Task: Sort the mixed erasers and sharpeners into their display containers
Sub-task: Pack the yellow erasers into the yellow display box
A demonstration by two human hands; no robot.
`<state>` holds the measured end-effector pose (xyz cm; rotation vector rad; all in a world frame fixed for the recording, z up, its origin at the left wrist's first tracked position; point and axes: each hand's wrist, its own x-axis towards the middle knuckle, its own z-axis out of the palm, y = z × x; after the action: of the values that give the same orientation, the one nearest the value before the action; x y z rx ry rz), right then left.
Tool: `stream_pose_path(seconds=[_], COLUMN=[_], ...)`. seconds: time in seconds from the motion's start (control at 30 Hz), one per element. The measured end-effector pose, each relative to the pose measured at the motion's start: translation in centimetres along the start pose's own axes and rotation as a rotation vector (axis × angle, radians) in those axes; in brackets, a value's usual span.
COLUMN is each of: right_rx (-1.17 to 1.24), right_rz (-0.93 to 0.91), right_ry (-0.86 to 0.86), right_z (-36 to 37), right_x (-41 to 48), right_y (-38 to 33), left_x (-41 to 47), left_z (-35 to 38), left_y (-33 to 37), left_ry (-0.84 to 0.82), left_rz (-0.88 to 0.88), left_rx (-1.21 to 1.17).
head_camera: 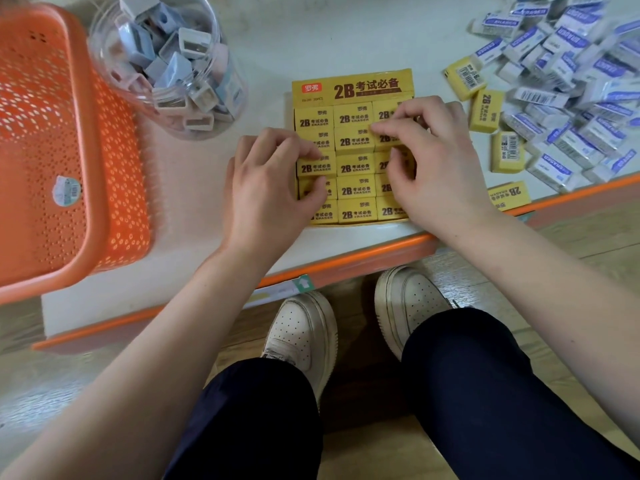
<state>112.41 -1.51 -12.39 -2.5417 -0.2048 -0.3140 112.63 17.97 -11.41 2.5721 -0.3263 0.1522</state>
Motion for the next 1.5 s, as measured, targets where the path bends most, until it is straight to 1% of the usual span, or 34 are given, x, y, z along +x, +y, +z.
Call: stream_pose_path(seconds=[0.13, 0.3, 0.4, 0.5, 0.57, 0.7, 0.77, 0.83, 0.9, 0.97, 1.1, 1.17, 1.23, 1.3, 1.37, 1.43, 1.5], right_rx=[-0.037, -0.036, -0.018, -0.030, -0.021, -0.040, -0.112, -0.208, -0.270, -0.278, -0.223, -0.149, -0.035, 0.065, 0.114, 0.140, 0.178], right_rz=[-0.036, -0.020, -0.010, -0.004, 0.036, 0.195, 0.282, 0.332, 0.339, 0.337, 0.317, 0.295, 0.249, 0.173, 0.114, 0.086, 0.090], right_ry=[0.028, 0.041, 0.041, 0.027, 0.029, 0.102, 0.064, -0.033, -0.112, -0.129, -0.058, 0.004, 0.029, 0.038, 0.054, 0.067, 0.055], right_z=[-0.2, -0.3, -0.3, -0.6, -1.1, -2.9, -3.7, -4.1, -4.3, -4.4, -4.8, -4.9, -4.7, -4.3, -4.0, -3.7, -3.4], right_x=[0.2, 0.5, 0.6, 0.6, 0.6, 1.3, 1.8, 2.0, 2.2, 2.4, 2.1, 2.0, 1.9, 1.9, 1.8, 1.8, 1.8], right_y=[0.3, 0.6, 0.7, 0.6, 0.8, 2.4, 3.2, 3.8, 3.9, 3.9, 3.4, 2.7, 1.8, 0.6, -0.5, -1.2, -1.6], left_x=[0.0, 0.5, 1.0, 1.6, 1.9, 1.8, 1.7, 1.6, 1.5, 1.5, 1.6, 1.9, 2.2, 2.3, 2.2, 1.9, 1.7], left_z=[0.2, 0.5, 0.8, 1.2, 1.4, 1.5, 1.7, 1.8, 1.9, 1.9, 1.6, 1.2, 0.9, 0.8, 0.7, 0.7, 0.8], left_y=[0.2, 1.1, 2.2, 3.0, 3.1, 3.4, 3.4, 3.2, 3.1, 3.0, 3.1, 3.3, 3.7, 4.2, 4.6, 5.0, 5.2], left_ry=[0.034, 0.005, -0.084, -0.169, -0.171, -0.163, -0.151, -0.137, -0.128, -0.125, -0.155, -0.183, -0.186, -0.143, -0.088, -0.047, -0.025], left_rz=[0.002, -0.001, 0.048, 0.068, 0.068, 0.053, 0.055, 0.068, 0.074, 0.075, 0.076, 0.044, 0.003, -0.011, -0.017, -0.001, 0.051], left_rx=[-0.006, -0.015, 0.000, 0.077, 0.115, 0.146, 0.152, 0.156, 0.156, 0.153, 0.160, 0.130, 0.067, -0.024, -0.117, -0.187, -0.225])
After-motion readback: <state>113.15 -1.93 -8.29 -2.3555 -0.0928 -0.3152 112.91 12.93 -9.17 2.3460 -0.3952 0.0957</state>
